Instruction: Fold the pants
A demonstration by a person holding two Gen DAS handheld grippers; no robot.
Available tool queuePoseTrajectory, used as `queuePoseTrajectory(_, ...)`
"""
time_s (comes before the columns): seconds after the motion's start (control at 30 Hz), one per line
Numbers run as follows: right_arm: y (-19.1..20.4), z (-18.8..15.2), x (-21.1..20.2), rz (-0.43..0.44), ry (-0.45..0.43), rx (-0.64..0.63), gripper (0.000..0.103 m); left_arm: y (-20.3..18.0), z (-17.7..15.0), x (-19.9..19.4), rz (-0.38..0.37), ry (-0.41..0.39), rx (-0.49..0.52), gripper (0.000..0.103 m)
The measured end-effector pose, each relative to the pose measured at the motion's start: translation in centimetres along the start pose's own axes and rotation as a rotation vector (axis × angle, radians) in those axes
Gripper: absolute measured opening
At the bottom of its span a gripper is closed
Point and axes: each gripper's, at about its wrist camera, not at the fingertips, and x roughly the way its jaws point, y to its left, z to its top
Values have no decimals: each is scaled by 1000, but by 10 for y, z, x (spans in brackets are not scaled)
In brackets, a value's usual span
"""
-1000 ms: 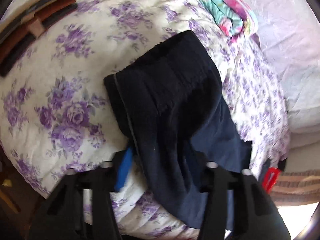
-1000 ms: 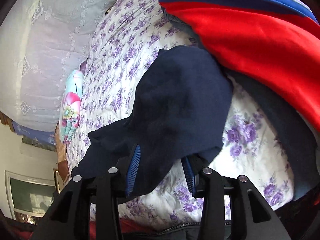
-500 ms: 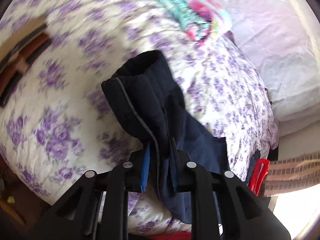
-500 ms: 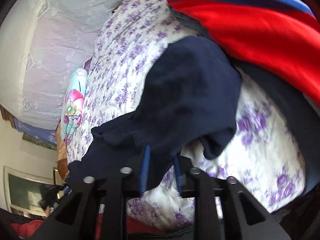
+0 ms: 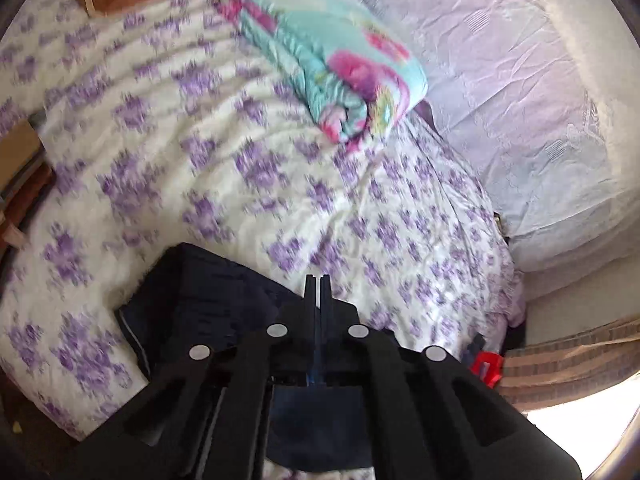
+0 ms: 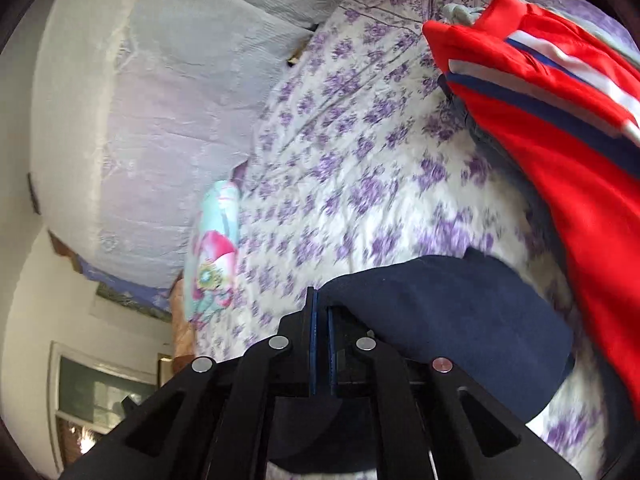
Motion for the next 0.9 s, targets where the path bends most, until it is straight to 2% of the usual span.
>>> queuePoseTrajectory(0.03, 5, 2, 3, 11, 5, -8, 5, 0, -3, -3, 2, 7, 12, 25)
queuePoseTrajectory(0.07, 10, 2, 3, 13, 5, -35, 5, 2, -8, -7, 32, 5, 34, 39)
queuePoseTrajectory(0.1, 14, -2, 4, -2, -3, -64, 5, 8, -18, -13, 95, -17, 50, 60)
queuePoseTrajectory(0.13, 16, -6, 2, -29, -13, -97, 5, 15, -25, -17, 124, -29, 41, 64)
queuePoseTrajectory(0.17, 14, -9, 1, -45, -18, -100, 5, 24, -34, -18, 135, -19, 20, 64)
queuePoseTrajectory(0.23, 1, -12, -2, -46, -21, -45, 5, 46, -52, -8, 113, 66, -50, 64)
queuePoseTrajectory(0.3, -11, -13, -5, -34, -21, -3, 5, 65, -68, 4, 133, 125, -100, 63)
queuePoseTrajectory(0.33, -13, -11, -8, -36, -24, 6, 5, 70, -75, 10, 142, 148, -116, 63)
queuePoseTrajectory(0.43, -11, -8, -8, -35, -7, 6, 5, 76, -94, 26, 94, 213, -152, 62)
queuePoseTrajectory(0.5, -7, -8, -8, -39, -1, -11, 5, 75, -103, 38, 88, 263, -158, 61)
queuePoseTrajectory(0.63, -5, -11, -7, -24, -5, 3, 5, 81, -108, 48, 65, 287, -210, 58)
queuePoseTrajectory(0.77, -9, -13, -9, -17, -2, 16, 5, 93, -105, 59, 112, 290, -258, 52)
queuePoseTrajectory(0.87, -10, -17, -12, -12, 1, 15, 5, 96, -107, 59, 101, 295, -264, 52)
queuePoseTrajectory(0.9, -11, -18, -12, -12, 2, 15, 5, 95, -107, 60, 105, 292, -259, 47)
